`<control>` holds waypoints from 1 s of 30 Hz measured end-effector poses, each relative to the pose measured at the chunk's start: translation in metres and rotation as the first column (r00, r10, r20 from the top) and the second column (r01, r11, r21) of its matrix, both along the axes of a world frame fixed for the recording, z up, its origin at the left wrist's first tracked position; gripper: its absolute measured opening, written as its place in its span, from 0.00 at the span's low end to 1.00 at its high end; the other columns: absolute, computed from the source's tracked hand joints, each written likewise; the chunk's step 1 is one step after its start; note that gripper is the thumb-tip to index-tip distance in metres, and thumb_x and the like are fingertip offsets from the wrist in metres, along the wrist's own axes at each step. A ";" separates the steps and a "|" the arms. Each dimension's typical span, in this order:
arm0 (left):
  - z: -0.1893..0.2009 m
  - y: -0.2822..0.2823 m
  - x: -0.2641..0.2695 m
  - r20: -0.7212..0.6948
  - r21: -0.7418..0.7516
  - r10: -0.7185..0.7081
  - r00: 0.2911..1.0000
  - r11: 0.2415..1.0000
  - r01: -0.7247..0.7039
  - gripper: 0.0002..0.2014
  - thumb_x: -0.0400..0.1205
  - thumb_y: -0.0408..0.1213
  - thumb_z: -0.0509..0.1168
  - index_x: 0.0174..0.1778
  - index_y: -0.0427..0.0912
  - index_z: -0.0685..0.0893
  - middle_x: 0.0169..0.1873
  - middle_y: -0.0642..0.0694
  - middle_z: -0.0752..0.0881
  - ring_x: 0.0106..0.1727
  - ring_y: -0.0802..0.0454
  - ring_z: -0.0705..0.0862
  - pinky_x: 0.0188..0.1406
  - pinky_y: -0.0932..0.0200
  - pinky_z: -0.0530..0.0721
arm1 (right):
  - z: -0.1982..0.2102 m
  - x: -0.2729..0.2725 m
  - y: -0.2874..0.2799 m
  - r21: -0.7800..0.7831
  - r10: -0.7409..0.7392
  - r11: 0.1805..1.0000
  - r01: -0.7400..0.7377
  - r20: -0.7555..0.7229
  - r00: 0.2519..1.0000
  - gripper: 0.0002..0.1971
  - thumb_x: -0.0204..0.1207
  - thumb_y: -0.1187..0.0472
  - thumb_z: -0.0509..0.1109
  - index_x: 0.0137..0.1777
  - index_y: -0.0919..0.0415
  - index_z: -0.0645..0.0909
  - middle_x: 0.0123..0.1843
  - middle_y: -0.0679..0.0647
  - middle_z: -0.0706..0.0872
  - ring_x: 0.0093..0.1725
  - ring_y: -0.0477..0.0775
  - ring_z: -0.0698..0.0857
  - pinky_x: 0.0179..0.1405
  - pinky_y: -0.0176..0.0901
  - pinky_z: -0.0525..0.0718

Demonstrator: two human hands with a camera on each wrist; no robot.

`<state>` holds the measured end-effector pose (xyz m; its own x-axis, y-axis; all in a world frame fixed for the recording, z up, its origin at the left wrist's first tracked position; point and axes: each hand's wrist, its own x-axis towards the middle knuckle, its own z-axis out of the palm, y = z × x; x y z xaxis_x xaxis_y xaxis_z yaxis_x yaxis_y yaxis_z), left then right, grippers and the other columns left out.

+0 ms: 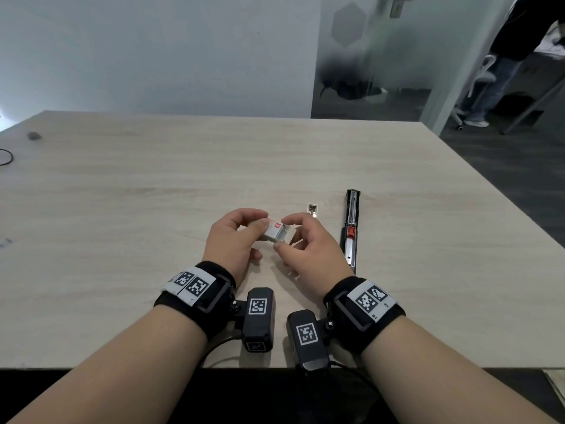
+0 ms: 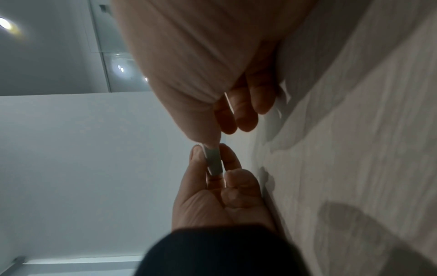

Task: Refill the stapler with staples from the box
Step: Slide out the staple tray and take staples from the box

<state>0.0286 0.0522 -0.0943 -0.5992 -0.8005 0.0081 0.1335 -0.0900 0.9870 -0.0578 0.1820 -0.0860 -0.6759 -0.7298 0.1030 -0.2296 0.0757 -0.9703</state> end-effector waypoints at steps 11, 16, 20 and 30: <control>-0.001 0.000 0.000 -0.030 -0.014 0.072 0.997 0.997 -0.073 0.04 0.79 0.35 0.73 0.44 0.48 0.91 0.47 0.36 0.91 0.35 0.49 0.87 0.22 0.56 0.79 | 0.006 0.003 0.005 -0.045 -0.006 0.999 0.007 0.039 0.999 0.11 0.83 0.61 0.72 0.50 0.39 0.83 0.52 0.55 0.87 0.28 0.48 0.82 0.28 0.46 0.85; -0.001 -0.001 0.000 -0.040 -0.004 0.086 0.995 0.996 -0.087 0.05 0.79 0.35 0.73 0.43 0.50 0.92 0.47 0.33 0.90 0.31 0.47 0.84 0.21 0.56 0.78 | 0.004 0.003 0.003 -0.044 -0.039 0.998 0.038 -0.016 0.999 0.07 0.83 0.60 0.71 0.47 0.47 0.85 0.56 0.48 0.82 0.39 0.62 0.86 0.32 0.51 0.89; -0.001 0.000 0.000 -0.043 -0.012 0.099 0.994 0.995 -0.100 0.04 0.80 0.35 0.72 0.44 0.48 0.91 0.50 0.30 0.90 0.26 0.50 0.83 0.19 0.56 0.79 | 0.002 0.000 0.003 -0.004 -0.097 0.995 0.097 -0.032 0.995 0.05 0.83 0.60 0.69 0.44 0.54 0.82 0.52 0.58 0.85 0.29 0.48 0.83 0.30 0.47 0.86; 0.003 0.002 0.002 -0.059 0.011 0.051 0.997 0.999 -0.050 0.03 0.80 0.32 0.74 0.46 0.44 0.90 0.43 0.43 0.88 0.39 0.51 0.90 0.24 0.59 0.86 | 0.000 -0.003 -0.001 0.078 -0.154 0.985 0.156 -0.023 0.988 0.15 0.81 0.44 0.70 0.40 0.54 0.83 0.46 0.57 0.90 0.29 0.46 0.84 0.37 0.53 0.88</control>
